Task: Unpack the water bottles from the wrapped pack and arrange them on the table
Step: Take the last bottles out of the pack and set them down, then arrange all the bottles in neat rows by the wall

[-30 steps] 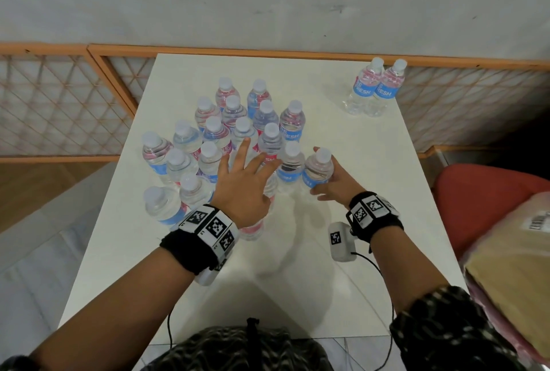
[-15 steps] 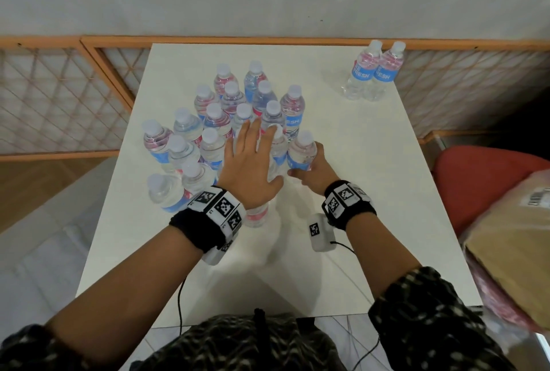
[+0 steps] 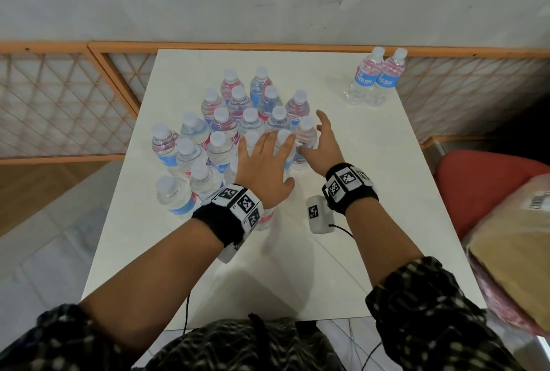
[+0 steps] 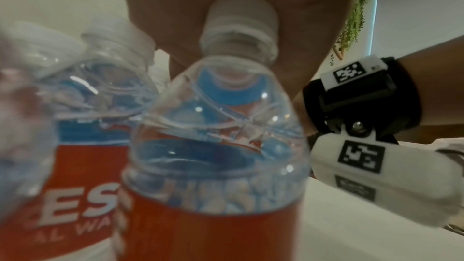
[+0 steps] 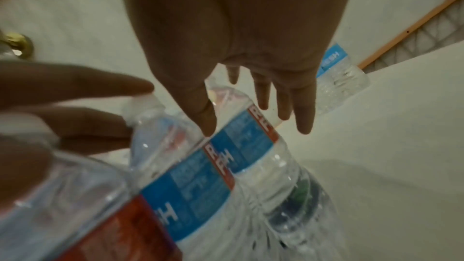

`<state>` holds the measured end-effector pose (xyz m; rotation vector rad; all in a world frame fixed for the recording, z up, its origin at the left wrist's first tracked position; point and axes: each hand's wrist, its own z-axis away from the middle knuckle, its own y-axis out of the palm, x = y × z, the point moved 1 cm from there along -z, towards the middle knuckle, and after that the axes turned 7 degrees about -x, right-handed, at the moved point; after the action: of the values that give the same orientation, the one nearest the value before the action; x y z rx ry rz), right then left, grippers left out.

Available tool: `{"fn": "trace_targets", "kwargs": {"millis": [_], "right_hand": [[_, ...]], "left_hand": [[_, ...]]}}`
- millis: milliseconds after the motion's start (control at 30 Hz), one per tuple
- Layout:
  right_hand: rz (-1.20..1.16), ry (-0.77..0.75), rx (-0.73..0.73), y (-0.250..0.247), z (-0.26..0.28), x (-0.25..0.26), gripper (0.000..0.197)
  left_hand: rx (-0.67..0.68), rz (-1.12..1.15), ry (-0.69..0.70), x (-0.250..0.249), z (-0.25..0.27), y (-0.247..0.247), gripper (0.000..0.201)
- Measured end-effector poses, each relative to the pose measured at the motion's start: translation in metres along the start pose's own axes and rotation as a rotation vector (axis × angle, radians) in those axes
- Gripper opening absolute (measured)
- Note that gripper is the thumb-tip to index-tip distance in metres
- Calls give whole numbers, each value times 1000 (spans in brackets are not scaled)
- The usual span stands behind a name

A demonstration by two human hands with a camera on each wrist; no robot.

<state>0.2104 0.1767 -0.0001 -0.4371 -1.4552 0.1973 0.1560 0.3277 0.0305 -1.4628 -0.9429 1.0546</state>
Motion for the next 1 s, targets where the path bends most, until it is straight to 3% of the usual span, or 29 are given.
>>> {"fn": "trace_targets", "kwargs": {"millis": [133,300,367,467,667,767,1000], "right_hand": [[46,-106,34,-11,6,8,61],[121,-127,13,-36,11,4,40],[189,-157,39,-52,12,-1,41],[284,-141,56,-79,7,-13,47],[306,-118,104,-132,-7,-35,56],[253,-102,113,-144,-8,-44,59],[273,-152,65,-153,-23,-52,58]], "left_hand": [[12,-9,-19,-11,3,-4,81],[-153,190,29,-54,2,-20,69],[-181,369,29,-76,-7,-22,67],[-120,561,-44,-96,-31,-9,72],[33,672,-101,-129,-75,29,83],[18,712,-58,-143,-89,42,83],[-59,666,-104,-153,-113,46,61]]}}
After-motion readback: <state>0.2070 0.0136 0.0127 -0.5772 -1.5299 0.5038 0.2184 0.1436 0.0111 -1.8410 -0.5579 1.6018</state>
